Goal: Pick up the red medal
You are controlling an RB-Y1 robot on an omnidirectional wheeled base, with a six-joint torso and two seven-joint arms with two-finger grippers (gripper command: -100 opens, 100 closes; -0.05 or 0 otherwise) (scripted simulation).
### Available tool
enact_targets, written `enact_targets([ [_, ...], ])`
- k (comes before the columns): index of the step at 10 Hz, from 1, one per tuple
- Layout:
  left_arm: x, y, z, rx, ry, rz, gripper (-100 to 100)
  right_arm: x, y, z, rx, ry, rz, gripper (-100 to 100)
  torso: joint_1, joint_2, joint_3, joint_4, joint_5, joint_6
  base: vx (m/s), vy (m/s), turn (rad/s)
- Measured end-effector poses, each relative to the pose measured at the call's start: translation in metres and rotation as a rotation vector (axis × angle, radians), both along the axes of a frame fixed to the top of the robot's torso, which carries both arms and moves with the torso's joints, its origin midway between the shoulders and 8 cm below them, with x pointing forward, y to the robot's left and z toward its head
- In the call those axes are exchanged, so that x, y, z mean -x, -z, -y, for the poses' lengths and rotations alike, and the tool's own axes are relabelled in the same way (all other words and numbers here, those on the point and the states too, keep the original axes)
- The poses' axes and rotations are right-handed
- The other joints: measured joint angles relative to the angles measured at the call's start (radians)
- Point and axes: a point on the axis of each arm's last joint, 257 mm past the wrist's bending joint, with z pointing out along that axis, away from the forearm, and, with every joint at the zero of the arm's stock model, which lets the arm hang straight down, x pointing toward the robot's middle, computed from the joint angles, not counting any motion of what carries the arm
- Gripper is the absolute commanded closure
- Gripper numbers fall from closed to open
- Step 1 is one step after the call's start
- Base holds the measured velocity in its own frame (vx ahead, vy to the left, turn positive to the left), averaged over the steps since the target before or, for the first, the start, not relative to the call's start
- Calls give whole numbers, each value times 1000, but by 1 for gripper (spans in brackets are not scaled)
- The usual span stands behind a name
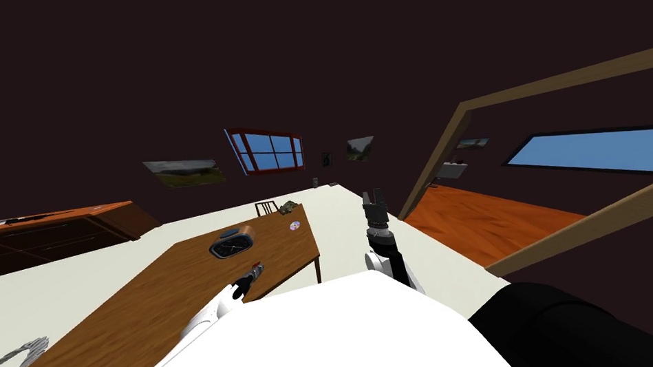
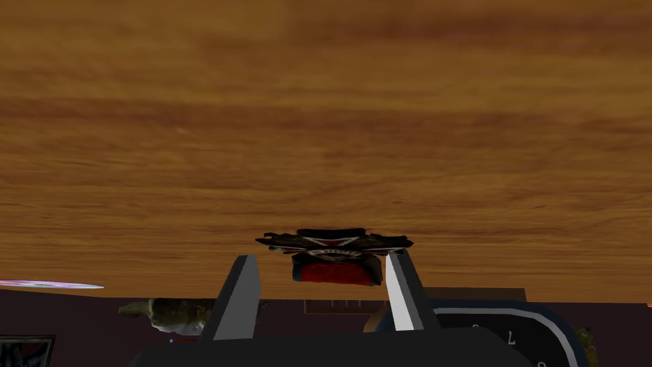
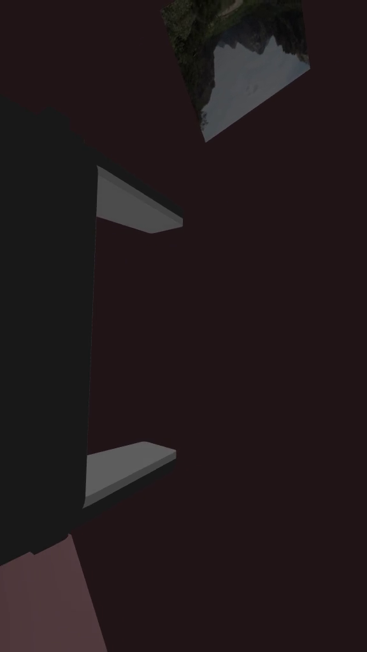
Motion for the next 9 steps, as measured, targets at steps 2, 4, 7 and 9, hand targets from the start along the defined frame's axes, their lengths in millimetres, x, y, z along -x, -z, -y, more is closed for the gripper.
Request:
enact_targets([
  [2, 0, 0, 1, 2, 1, 1, 100, 0, 0, 0, 0, 0, 0, 0, 3, -3, -2, -1, 2, 1, 0, 0, 0],
  [4, 0, 0, 1, 2, 2, 2, 0, 0, 0, 0, 0, 0, 0, 0, 4, -4, -3, -1, 2, 1, 0, 0, 0],
  [7, -7, -6, -6, 1, -22, 4, 100, 0, 0, 0, 0, 0, 0, 0, 4, 4, 2, 0, 2, 2, -133, 5, -160],
  [9, -13, -11, -13, -1, -44, 4, 100, 0, 0, 0, 0, 0, 0, 0, 5, 6, 3, 0, 2, 1, -118, 6, -91],
])
